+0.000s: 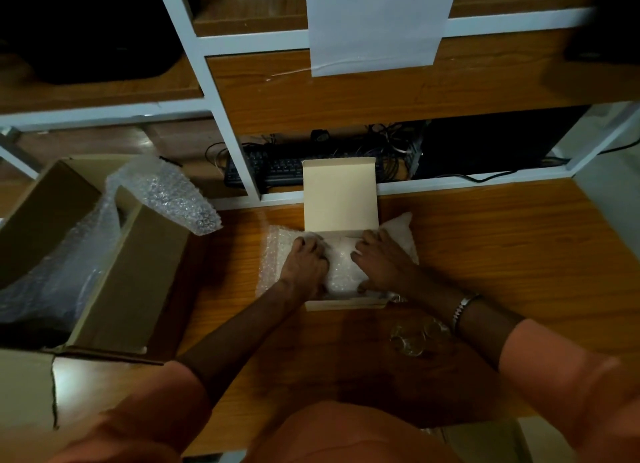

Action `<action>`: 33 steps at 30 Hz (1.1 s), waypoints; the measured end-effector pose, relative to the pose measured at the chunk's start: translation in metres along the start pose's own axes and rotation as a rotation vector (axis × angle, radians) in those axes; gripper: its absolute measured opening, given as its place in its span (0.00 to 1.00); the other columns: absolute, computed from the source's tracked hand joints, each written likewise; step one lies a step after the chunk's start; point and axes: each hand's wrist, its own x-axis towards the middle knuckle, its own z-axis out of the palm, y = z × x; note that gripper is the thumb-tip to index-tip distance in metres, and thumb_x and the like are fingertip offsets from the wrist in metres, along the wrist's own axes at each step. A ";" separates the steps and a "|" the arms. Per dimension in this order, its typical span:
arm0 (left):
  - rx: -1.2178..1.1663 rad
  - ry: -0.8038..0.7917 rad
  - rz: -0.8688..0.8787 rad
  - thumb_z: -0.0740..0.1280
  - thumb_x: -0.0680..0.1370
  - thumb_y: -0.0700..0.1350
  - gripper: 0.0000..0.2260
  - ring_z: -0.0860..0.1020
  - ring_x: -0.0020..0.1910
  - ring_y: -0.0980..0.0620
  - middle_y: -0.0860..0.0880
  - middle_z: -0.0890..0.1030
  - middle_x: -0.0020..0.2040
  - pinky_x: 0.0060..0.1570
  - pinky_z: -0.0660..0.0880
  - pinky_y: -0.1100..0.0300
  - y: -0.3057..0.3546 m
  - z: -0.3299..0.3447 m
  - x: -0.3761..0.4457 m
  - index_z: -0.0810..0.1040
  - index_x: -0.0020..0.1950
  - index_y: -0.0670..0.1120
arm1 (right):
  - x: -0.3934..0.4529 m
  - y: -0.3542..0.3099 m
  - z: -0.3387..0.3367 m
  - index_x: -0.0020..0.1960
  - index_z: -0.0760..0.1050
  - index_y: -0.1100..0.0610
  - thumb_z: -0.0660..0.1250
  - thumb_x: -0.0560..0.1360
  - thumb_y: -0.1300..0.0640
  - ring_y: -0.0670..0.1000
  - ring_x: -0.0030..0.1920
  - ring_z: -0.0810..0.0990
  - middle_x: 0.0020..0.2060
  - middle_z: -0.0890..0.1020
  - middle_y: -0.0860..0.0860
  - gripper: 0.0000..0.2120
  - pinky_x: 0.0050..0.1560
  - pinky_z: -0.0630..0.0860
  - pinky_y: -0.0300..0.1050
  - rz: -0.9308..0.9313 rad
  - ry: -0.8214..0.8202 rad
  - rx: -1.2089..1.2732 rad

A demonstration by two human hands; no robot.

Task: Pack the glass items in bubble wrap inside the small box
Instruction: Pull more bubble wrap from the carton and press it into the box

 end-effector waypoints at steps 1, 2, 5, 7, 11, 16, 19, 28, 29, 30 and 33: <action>0.010 -0.007 0.005 0.69 0.77 0.69 0.37 0.64 0.78 0.37 0.40 0.70 0.78 0.77 0.59 0.40 0.001 0.000 0.000 0.74 0.76 0.44 | 0.000 -0.001 0.001 0.70 0.75 0.57 0.66 0.74 0.29 0.62 0.72 0.67 0.67 0.78 0.56 0.38 0.71 0.61 0.61 0.004 -0.026 -0.014; 0.013 -0.012 0.006 0.68 0.78 0.68 0.36 0.63 0.79 0.37 0.40 0.70 0.78 0.77 0.59 0.40 0.002 0.000 -0.001 0.74 0.77 0.44 | 0.001 -0.003 0.001 0.71 0.75 0.58 0.65 0.75 0.29 0.62 0.73 0.67 0.68 0.78 0.56 0.38 0.72 0.60 0.61 0.002 -0.050 -0.028; -0.026 -0.001 0.003 0.68 0.79 0.66 0.36 0.62 0.80 0.37 0.39 0.68 0.80 0.79 0.57 0.39 0.002 0.000 -0.004 0.71 0.78 0.43 | 0.002 -0.004 -0.001 0.70 0.76 0.57 0.64 0.77 0.30 0.61 0.73 0.67 0.66 0.80 0.55 0.35 0.71 0.60 0.59 -0.011 -0.075 -0.037; -0.113 0.040 -0.003 0.67 0.81 0.64 0.32 0.63 0.81 0.39 0.41 0.70 0.79 0.78 0.56 0.38 -0.003 -0.002 -0.009 0.72 0.78 0.45 | 0.003 -0.002 -0.006 0.69 0.77 0.54 0.65 0.77 0.32 0.60 0.72 0.67 0.64 0.80 0.54 0.30 0.69 0.60 0.58 0.001 -0.034 0.057; -0.376 0.262 -0.111 0.66 0.81 0.61 0.25 0.71 0.75 0.44 0.47 0.77 0.75 0.72 0.61 0.42 -0.027 -0.017 -0.038 0.75 0.76 0.52 | 0.007 0.004 -0.037 0.70 0.77 0.53 0.67 0.79 0.41 0.59 0.67 0.74 0.63 0.81 0.54 0.25 0.62 0.65 0.54 0.043 0.248 0.380; -0.486 0.580 -0.299 0.67 0.80 0.55 0.17 0.79 0.62 0.45 0.49 0.84 0.62 0.60 0.68 0.46 -0.075 -0.033 -0.080 0.83 0.65 0.50 | 0.031 -0.012 -0.121 0.68 0.80 0.52 0.74 0.77 0.49 0.52 0.60 0.82 0.61 0.83 0.51 0.20 0.60 0.77 0.46 0.107 0.484 0.933; -0.563 0.716 -0.332 0.70 0.81 0.46 0.15 0.81 0.59 0.43 0.45 0.85 0.61 0.56 0.75 0.48 -0.101 -0.043 -0.111 0.82 0.67 0.44 | 0.053 -0.031 -0.167 0.69 0.80 0.52 0.73 0.79 0.57 0.47 0.59 0.83 0.63 0.83 0.48 0.19 0.59 0.80 0.41 0.012 0.496 1.211; -0.528 0.922 -0.428 0.68 0.81 0.43 0.13 0.82 0.49 0.44 0.43 0.83 0.57 0.46 0.80 0.47 -0.155 -0.030 -0.212 0.83 0.64 0.42 | 0.111 -0.095 -0.265 0.72 0.75 0.48 0.73 0.76 0.34 0.36 0.54 0.79 0.60 0.81 0.44 0.30 0.53 0.80 0.37 -0.106 0.419 1.471; -0.521 0.955 -0.468 0.68 0.82 0.44 0.13 0.82 0.50 0.45 0.43 0.83 0.57 0.45 0.79 0.47 -0.162 -0.026 -0.219 0.83 0.64 0.43 | 0.116 -0.101 -0.270 0.71 0.75 0.48 0.73 0.75 0.34 0.39 0.53 0.80 0.58 0.80 0.44 0.30 0.53 0.80 0.39 -0.088 0.423 1.442; -0.501 0.981 -0.512 0.68 0.82 0.44 0.12 0.81 0.51 0.45 0.43 0.82 0.58 0.46 0.79 0.46 -0.169 -0.023 -0.225 0.83 0.64 0.43 | 0.121 -0.105 -0.274 0.70 0.76 0.49 0.74 0.76 0.36 0.42 0.53 0.80 0.56 0.80 0.43 0.28 0.52 0.80 0.40 -0.068 0.445 1.398; -0.419 0.990 -0.702 0.70 0.80 0.47 0.17 0.77 0.59 0.41 0.39 0.80 0.63 0.53 0.76 0.43 -0.190 -0.014 -0.237 0.79 0.68 0.44 | 0.132 -0.111 -0.280 0.67 0.79 0.52 0.72 0.80 0.51 0.47 0.54 0.82 0.54 0.82 0.45 0.16 0.52 0.79 0.42 -0.060 0.520 1.313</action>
